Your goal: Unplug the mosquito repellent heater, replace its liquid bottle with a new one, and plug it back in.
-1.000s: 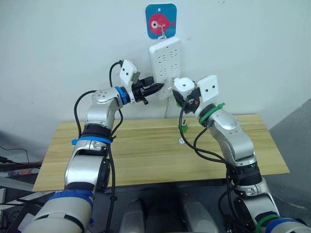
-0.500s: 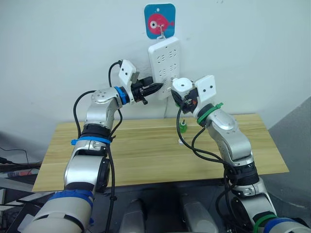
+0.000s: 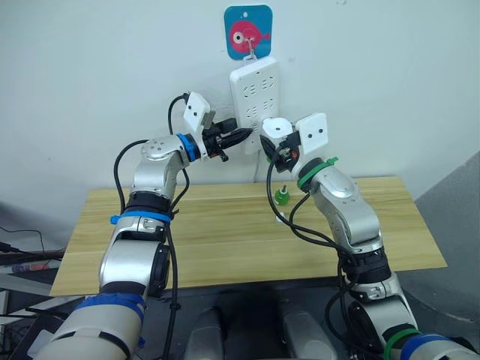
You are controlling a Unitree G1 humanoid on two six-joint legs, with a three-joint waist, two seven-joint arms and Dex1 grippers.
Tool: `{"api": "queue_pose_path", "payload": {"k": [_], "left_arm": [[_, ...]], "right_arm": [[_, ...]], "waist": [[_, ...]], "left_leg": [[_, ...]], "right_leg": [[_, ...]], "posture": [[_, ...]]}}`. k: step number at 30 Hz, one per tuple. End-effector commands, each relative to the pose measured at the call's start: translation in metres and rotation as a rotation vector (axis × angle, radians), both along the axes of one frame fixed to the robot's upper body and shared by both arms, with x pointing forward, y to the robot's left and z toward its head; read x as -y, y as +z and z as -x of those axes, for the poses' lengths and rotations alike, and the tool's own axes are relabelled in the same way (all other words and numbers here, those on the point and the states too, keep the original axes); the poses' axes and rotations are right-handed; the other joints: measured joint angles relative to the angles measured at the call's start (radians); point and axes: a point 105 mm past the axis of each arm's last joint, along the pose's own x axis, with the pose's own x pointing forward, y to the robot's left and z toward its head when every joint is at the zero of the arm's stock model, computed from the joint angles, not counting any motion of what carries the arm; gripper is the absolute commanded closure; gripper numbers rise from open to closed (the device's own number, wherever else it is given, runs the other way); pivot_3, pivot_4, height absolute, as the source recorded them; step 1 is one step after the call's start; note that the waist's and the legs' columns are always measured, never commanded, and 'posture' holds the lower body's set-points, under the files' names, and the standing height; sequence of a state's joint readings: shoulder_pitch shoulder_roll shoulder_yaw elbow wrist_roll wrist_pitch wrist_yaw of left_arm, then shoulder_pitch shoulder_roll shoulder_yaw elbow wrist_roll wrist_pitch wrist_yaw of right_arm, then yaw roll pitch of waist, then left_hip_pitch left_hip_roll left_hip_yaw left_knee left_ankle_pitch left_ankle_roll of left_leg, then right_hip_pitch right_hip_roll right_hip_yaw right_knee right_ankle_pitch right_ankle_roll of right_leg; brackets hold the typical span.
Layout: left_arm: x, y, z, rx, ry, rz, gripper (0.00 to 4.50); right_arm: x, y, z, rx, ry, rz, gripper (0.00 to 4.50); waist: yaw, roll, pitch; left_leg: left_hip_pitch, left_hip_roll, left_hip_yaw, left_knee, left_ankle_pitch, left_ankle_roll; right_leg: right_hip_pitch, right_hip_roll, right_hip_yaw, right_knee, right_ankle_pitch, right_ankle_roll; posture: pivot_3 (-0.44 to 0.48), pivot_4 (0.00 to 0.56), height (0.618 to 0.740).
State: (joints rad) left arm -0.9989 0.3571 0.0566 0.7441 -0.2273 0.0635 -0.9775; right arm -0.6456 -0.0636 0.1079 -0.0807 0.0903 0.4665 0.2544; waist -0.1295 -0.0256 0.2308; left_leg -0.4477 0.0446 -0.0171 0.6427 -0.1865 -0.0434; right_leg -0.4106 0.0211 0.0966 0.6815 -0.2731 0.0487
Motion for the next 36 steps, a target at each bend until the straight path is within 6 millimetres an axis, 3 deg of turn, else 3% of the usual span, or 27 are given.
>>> {"api": "queue_pose_path", "payload": {"k": [1, 14, 18, 24, 29, 32, 36], "left_arm": [[0.008, 0.013, 0.002, 0.039, -0.009, 0.01, 3.17], [0.005, 0.012, 0.002, 0.034, -0.001, 0.01, 3.17], [-0.004, 0.012, -0.004, 0.061, 0.061, -0.014, 3.17], [-0.024, 0.02, -0.01, 0.141, 0.164, -0.04, 3.17], [-0.052, 0.024, -0.012, 0.196, 0.281, -0.067, 1.53], [-0.064, 0.022, -0.008, 0.213, 0.305, -0.1, 0.82], [-0.09, 0.021, 0.0, 0.221, 0.38, -0.132, 0.82]], "right_arm": [[-0.021, 0.011, -0.002, 0.016, 0.072, -0.022, 1.46], [-0.025, 0.011, -0.006, 0.001, 0.148, -0.027, 1.46], [-0.014, 0.017, -0.002, 0.031, 0.11, -0.051, 0.17], [0.0, 0.01, 0.018, 0.048, 0.1, 0.049, 0.07], [0.009, 0.006, 0.032, 0.032, 0.096, 0.082, 0.0], [0.009, 0.004, 0.04, 0.024, 0.114, 0.103, 0.0], [0.003, 0.0, 0.055, 0.011, 0.173, 0.132, 0.0]], "waist": [[-0.005, 0.0, 0.0], [-0.013, 0.0, 0.0], [-0.007, 0.0, 0.0], [0.002, 0.0, 0.0], [-0.007, 0.0, 0.001], [-0.009, 0.0, 0.002], [-0.018, 0.0, 0.002]], "left_leg": [[0.0, 0.0, 0.0, 0.0, 0.0, 0.0], [0.002, 0.0, 0.001, 0.0, 0.001, 0.002], [0.002, 0.0, 0.0, 0.0, 0.001, 0.002], [-0.003, -0.004, 0.001, -0.003, 0.001, 0.002], [-0.003, -0.002, 0.001, -0.004, 0.001, 0.002], [-0.002, -0.001, 0.001, -0.005, 0.002, 0.002], [-0.002, 0.002, 0.003, -0.008, 0.002, 0.002]], "right_leg": [[0.0, 0.0, 0.0, 0.0, 0.0, 0.0], [0.001, 0.0, 0.001, 0.001, 0.002, 0.0], [0.001, 0.0, 0.0, 0.001, 0.002, 0.0], [-0.002, -0.005, 0.0, -0.001, 0.001, 0.001], [-0.005, -0.003, 0.001, -0.001, 0.001, 0.001], [-0.006, -0.001, 0.0, 0.0, 0.001, 0.001], [-0.01, 0.002, 0.004, 0.001, 0.002, -0.001]], "posture": [[-0.153, 0.223, 0.74], [-0.149, 0.22, 0.74], [-0.148, 0.22, 0.74], [-0.135, 0.221, 0.74], [-0.126, 0.22, 0.74], [-0.112, 0.218, 0.74], [-0.094, 0.217, 0.74]]}}
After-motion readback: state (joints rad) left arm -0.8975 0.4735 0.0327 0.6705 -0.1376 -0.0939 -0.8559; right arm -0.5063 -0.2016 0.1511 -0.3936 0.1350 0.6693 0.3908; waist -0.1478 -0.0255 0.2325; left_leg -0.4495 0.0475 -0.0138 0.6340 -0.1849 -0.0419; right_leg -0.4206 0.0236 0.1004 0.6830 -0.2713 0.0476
